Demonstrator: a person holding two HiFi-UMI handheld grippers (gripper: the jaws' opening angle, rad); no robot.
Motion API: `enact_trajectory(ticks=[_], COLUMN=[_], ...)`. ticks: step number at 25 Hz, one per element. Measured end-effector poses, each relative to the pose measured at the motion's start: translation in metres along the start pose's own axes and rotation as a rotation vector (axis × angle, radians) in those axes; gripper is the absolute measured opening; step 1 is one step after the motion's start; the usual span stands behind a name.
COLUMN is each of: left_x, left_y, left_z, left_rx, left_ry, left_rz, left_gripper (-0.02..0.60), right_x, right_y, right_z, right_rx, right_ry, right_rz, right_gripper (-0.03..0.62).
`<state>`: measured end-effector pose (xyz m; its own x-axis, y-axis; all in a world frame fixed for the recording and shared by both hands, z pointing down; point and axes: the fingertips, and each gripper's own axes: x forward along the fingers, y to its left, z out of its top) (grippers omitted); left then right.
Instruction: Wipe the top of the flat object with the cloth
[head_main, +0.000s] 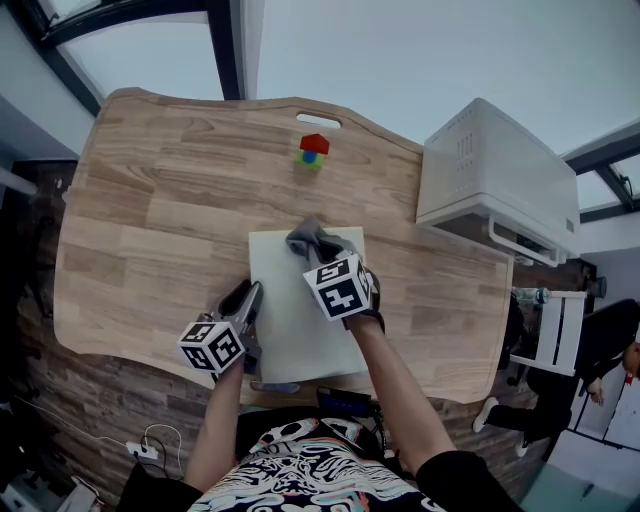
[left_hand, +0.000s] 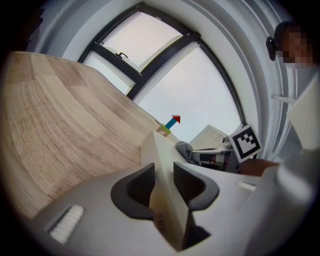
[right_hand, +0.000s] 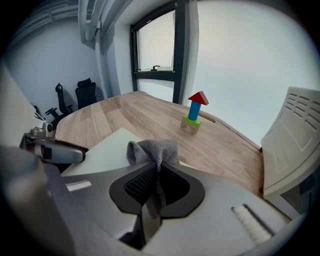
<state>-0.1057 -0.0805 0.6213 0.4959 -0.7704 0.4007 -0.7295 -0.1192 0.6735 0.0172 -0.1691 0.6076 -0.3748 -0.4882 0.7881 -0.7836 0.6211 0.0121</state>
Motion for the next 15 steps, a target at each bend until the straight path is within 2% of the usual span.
enact_trajectory(ticks=[15], left_x=[0.0], left_y=[0.001], left_z=[0.0], left_rx=[-0.016], left_ry=[-0.006], left_rz=[-0.011], left_gripper=[0.176], right_x=[0.005], right_y=[0.013], right_z=[0.006], right_rx=[-0.007], right_ry=[0.017], right_rz=[0.024], right_gripper=[0.02])
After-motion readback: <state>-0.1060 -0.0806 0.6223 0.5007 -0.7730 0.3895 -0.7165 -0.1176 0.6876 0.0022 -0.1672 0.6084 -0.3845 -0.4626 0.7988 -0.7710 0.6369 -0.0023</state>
